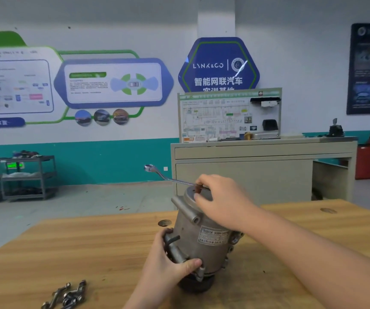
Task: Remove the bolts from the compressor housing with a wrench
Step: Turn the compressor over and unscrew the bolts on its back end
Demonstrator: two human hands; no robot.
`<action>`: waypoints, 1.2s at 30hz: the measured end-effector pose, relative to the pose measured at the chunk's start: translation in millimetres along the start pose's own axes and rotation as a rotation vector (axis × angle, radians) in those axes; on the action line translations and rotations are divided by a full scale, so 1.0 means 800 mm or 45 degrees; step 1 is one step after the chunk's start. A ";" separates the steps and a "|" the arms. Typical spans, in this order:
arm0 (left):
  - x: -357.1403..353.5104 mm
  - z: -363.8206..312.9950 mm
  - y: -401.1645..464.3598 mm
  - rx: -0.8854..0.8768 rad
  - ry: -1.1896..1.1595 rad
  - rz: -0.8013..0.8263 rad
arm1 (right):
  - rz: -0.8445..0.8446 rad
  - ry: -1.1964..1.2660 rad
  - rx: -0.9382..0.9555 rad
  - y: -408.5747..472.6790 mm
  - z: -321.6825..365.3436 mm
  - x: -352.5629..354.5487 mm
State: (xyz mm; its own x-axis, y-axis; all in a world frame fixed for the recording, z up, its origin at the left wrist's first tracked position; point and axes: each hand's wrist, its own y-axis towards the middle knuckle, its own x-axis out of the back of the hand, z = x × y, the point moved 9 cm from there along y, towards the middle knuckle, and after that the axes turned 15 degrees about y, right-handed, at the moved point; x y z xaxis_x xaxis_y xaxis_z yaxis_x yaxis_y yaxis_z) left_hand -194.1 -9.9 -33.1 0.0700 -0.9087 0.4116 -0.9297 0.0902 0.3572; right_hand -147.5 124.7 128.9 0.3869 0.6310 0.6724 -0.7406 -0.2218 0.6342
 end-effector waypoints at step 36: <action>0.006 0.020 -0.008 -0.024 -0.023 0.323 | 0.423 0.726 -0.922 0.034 -0.060 -0.033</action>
State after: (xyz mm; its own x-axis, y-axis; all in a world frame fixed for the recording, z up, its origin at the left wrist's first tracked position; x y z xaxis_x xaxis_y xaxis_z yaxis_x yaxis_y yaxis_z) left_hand -193.8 -21.7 -46.8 -0.1711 -0.8633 0.4749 -0.9097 0.3235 0.2602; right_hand -204.0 137.6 110.3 -0.0848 0.9258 0.3683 -0.9955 -0.0634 -0.0699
